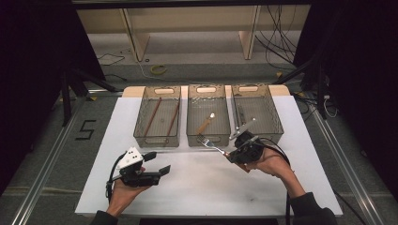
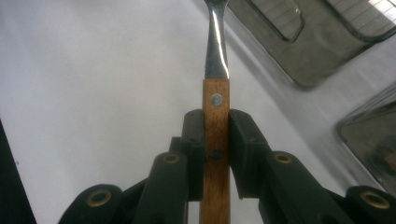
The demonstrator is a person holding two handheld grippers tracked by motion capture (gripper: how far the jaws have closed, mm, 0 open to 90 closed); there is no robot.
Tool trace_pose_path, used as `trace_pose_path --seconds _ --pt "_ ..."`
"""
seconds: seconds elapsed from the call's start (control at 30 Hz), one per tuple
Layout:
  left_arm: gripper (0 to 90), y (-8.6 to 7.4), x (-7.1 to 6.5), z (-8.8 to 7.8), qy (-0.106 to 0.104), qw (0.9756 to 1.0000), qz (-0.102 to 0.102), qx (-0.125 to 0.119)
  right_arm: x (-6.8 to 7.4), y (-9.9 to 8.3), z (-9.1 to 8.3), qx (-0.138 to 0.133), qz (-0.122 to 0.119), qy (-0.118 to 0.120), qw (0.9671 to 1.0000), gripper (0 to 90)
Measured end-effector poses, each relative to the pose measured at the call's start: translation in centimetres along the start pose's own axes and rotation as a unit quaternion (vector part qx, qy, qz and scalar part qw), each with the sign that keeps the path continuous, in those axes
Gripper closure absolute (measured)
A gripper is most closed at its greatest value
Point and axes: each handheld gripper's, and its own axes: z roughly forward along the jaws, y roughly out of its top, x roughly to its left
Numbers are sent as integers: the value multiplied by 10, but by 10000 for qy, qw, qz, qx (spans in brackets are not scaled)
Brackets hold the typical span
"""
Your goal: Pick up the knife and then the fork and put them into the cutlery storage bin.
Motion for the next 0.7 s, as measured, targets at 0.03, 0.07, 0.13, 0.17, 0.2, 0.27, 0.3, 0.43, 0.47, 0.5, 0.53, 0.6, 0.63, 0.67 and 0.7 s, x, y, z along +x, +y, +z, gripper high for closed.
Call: trace_pose_path --seconds 0.03,0.07,0.13,0.17,0.2,0.27,0.3,0.43,0.47,0.5,0.53,0.6,0.63,0.67,0.7 --pt "199 0 0 0 2 10000 -1 -3 0 1 -1 -24 -6 7 10000 777" --pt "199 0 0 0 2 10000 -2 -4 -1 2 -3 -70 -23 -10 10000 777" --pt "199 0 1 0 1 10000 -6 -10 -2 4 -6 -139 -5 -26 9999 777" --pt "198 0 1 0 -8 10000 -11 -13 -2 5 -8 -173 8 -32 9998 777" --pt "199 0 1 0 -9 10000 -8 -13 -3 6 -10 -191 37 -48 9998 777" --pt "198 0 1 0 -5 10000 -3 -8 -3 8 -13 -249 37 -65 9997 777" --pt "199 -1 1 1 4 10000 2 -9 -3 9 -14 -267 18 -70 9996 777" --pt "198 -1 1 0 3 10000 -4 -14 -6 13 -19 -380 48 -125 9992 777" --pt "197 -1 1 0 4 10000 -5 -11 -8 14 -21 -406 45 -140 9991 777" --pt "197 -1 1 0 6 10000 -6 -10 -9 15 -22 -439 67 -163 9989 777" --pt "198 -1 1 0 5 10000 -5 -14 -11 16 -25 -472 104 -175 9987 777" --pt "197 -1 1 0 4 10000 -5 -24 -15 19 -29 -543 118 -238 9982 777" --pt "197 -1 1 0 5 10000 -4 -24 -17 19 -31 -559 139 -238 9981 777" --pt "197 -1 1 0 5 10000 -7 -29 -19 21 -33 -595 168 -249 9978 777" --pt "197 0 1 0 7 10000 -4 -33 -21 21 -35 -618 180 -277 9975 777"
